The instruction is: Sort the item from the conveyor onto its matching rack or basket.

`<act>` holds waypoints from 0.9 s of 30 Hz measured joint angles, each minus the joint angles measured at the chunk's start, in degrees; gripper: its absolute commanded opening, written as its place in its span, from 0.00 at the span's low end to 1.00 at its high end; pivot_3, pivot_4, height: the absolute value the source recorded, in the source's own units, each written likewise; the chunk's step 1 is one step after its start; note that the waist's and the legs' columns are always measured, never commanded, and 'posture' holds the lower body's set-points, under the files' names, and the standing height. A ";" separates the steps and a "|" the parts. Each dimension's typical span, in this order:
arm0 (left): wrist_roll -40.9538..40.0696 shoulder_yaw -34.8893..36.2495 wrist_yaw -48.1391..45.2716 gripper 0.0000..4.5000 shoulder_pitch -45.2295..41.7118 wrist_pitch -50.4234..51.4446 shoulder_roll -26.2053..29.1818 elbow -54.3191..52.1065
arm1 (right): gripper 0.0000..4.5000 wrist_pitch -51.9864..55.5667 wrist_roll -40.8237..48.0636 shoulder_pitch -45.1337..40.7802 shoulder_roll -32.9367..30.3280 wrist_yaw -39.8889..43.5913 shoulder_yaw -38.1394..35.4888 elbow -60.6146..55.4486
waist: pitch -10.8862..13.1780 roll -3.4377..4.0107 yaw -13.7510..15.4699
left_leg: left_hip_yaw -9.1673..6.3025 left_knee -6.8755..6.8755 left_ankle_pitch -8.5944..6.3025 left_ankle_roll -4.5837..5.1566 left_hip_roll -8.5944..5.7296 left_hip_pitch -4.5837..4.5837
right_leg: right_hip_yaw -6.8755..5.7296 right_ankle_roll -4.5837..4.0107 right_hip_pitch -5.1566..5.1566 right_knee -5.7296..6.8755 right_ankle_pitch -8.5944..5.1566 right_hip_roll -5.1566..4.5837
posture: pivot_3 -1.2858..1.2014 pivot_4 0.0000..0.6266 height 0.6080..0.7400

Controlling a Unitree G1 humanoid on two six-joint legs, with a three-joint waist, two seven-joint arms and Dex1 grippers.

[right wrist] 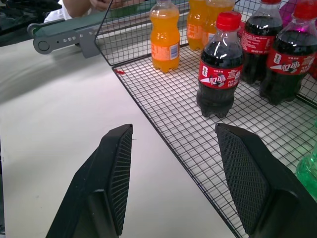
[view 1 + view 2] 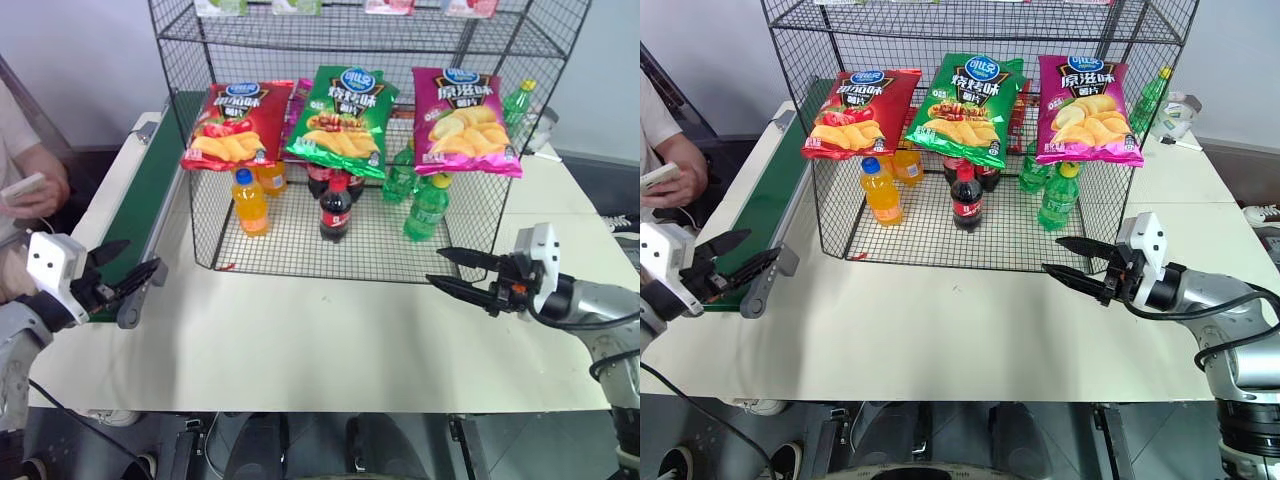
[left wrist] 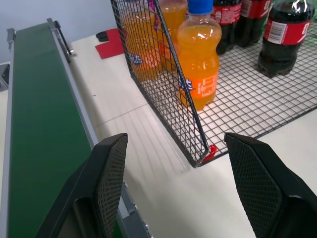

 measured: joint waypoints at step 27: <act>-2.11 -1.81 -6.92 0.74 -1.68 -3.79 -1.30 2.52 | 0.61 -6.03 -2.97 -2.51 -0.12 0.77 1.73 5.42 | 0.00 0.00 -0.06 | 0.00 0.11 0.00 0.00 0.01 0.02 | 0.00 0.00 0.02 0.10 0.00 0.03 | 0.52 0.24 0.99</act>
